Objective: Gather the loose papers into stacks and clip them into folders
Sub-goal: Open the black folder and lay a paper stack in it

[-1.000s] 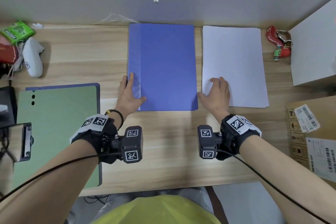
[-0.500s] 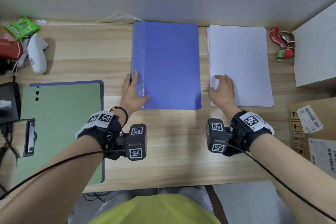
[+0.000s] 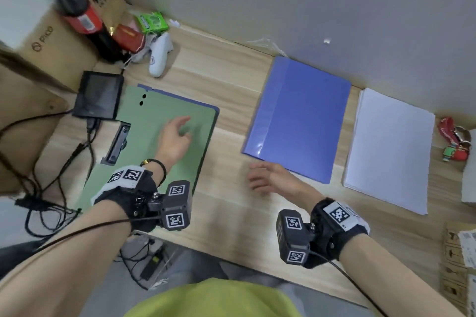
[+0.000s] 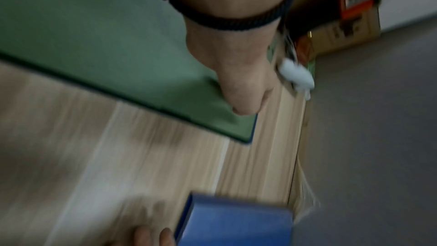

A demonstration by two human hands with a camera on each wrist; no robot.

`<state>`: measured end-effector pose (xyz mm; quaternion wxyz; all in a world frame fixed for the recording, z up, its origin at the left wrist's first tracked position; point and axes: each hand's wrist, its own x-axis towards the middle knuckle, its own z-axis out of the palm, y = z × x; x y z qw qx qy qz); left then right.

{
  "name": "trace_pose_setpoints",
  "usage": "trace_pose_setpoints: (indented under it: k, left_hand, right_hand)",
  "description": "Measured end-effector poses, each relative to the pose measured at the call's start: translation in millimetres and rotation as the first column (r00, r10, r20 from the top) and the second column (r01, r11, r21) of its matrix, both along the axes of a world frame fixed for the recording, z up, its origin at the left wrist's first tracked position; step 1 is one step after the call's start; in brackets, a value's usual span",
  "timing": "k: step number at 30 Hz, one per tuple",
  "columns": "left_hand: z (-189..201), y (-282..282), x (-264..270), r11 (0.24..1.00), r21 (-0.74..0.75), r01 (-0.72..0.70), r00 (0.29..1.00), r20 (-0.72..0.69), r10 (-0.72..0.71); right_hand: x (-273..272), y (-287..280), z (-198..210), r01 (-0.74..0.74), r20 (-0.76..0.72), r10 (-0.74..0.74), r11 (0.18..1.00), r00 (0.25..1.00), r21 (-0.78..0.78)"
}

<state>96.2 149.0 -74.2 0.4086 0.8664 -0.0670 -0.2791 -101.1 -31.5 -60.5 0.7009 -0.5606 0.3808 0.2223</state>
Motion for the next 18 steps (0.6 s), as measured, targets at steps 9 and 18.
trace_pose_setpoints:
  k: [9,18]
  left_hand:
    - [-0.6,154.6,14.9,0.917,0.343,-0.202,0.978,0.03,0.204]
    - [13.1,142.2,6.8,0.857,0.439,-0.269,0.962,0.073,0.264]
  right_hand:
    - [71.9,93.9,-24.4,0.053,-0.049,-0.048,0.994,0.998,0.1]
    - [82.3,110.6,-28.6,0.095,-0.127,-0.098,0.995,0.987,-0.028]
